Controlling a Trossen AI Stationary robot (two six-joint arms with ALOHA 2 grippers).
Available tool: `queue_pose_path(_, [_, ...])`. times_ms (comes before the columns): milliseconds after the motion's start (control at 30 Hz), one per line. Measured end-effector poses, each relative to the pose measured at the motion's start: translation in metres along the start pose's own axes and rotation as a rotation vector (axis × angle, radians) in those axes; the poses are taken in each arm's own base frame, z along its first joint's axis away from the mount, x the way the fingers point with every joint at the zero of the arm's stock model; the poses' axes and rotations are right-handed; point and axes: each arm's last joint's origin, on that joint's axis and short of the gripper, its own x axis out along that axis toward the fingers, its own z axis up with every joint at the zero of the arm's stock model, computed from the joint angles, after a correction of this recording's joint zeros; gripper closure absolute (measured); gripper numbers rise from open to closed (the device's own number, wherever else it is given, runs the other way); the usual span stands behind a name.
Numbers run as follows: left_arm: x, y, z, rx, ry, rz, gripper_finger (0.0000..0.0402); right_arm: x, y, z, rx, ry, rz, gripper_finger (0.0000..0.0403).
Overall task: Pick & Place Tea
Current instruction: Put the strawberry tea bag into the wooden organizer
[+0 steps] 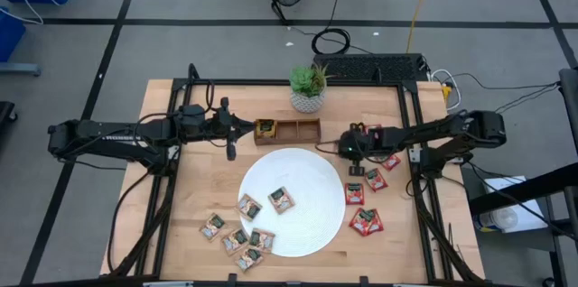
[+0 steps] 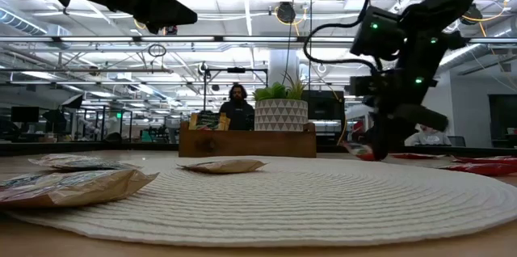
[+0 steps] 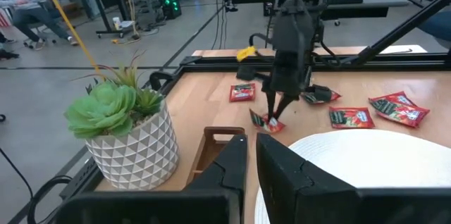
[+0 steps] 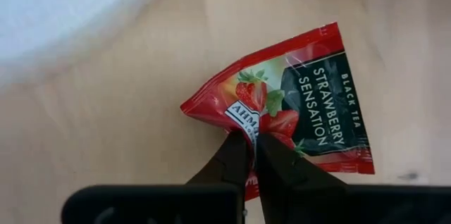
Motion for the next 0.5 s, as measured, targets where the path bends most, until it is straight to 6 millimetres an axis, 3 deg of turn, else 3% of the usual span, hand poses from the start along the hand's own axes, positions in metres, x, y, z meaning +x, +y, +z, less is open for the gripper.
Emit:
queue_pose_path(267, [0.000,0.000,0.000,0.000,0.000,0.000,0.0362,-0.045,0.013,0.016,-0.019,-0.130,-0.290,0.0401])
queue_pose_path(367, [0.000,0.000,0.000,0.000,0.000,0.000,0.0362,-0.053,0.019,0.029,-0.012,-0.256,-0.413,0.0402])
queue_pose_path(500, [0.000,0.000,0.000,0.000,0.000,0.000,0.0362,-0.049,0.030,0.042,-0.085,-0.386,-0.518,0.0402])
